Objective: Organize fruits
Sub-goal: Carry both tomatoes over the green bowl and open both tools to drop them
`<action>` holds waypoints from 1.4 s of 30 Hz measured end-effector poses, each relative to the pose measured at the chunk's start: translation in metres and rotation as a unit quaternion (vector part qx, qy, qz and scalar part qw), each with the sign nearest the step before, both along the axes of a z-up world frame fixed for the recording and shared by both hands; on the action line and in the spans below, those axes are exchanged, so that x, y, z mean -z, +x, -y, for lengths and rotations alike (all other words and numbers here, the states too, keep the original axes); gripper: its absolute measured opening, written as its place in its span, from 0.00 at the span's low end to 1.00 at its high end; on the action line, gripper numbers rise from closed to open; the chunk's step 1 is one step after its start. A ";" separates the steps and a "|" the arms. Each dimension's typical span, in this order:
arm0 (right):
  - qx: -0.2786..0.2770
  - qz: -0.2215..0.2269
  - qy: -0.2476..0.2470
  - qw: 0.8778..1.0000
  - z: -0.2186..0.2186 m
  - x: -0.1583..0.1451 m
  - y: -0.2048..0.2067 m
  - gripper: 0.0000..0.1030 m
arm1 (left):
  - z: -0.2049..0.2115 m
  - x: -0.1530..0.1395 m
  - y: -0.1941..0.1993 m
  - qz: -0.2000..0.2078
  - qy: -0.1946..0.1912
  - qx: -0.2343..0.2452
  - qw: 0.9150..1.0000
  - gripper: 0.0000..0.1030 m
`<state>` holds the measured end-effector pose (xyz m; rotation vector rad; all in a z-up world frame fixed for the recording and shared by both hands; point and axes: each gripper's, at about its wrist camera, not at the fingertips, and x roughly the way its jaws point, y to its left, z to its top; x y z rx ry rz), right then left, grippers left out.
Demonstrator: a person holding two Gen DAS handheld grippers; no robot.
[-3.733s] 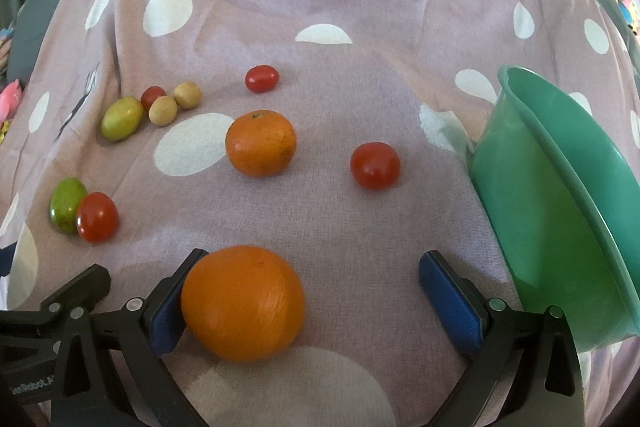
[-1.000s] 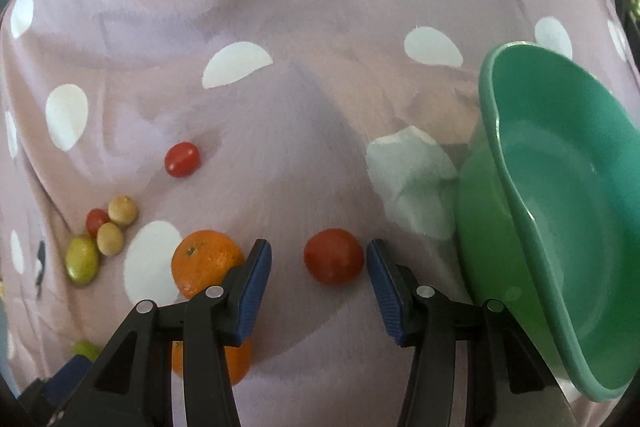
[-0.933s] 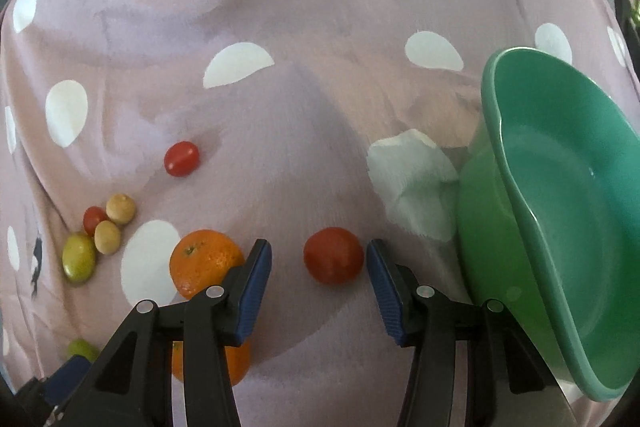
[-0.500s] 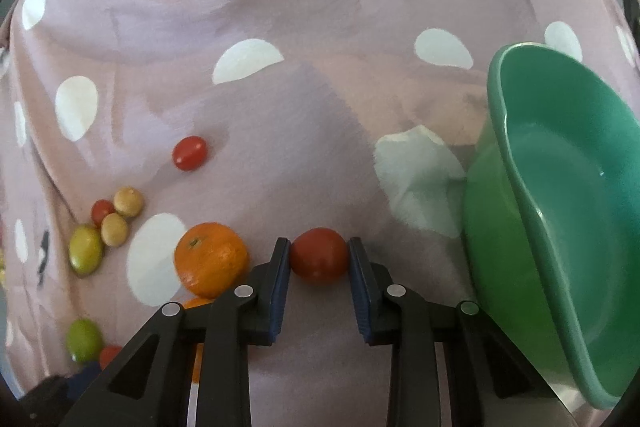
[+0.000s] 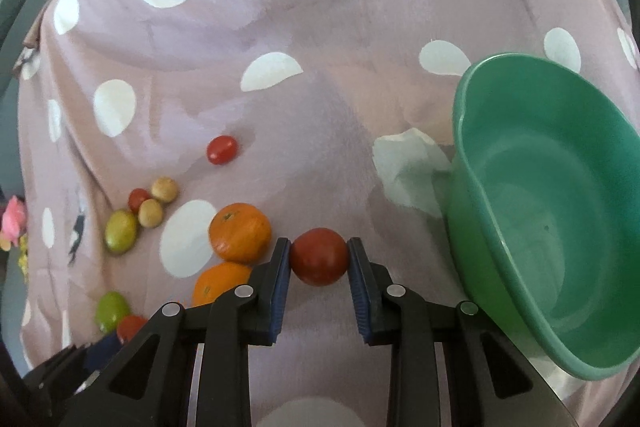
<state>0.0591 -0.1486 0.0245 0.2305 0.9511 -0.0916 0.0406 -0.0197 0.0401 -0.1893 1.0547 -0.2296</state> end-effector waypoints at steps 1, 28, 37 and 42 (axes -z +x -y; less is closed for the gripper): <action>-0.003 -0.001 0.003 1.000 0.001 -0.002 -0.001 0.29 | 0.000 -0.004 -0.004 0.003 0.000 0.001 1.000 0.26; 0.078 0.063 0.073 0.992 0.115 -0.061 -0.050 0.30 | 0.159 -0.075 0.024 0.079 0.023 0.118 0.990 0.26; 0.129 0.041 0.077 0.988 0.153 -0.051 -0.059 0.30 | 0.204 -0.069 0.031 0.070 0.028 0.150 0.986 0.26; 0.148 0.033 0.073 0.986 0.164 -0.046 -0.062 0.30 | 0.220 -0.059 0.031 0.054 0.025 0.164 0.985 0.27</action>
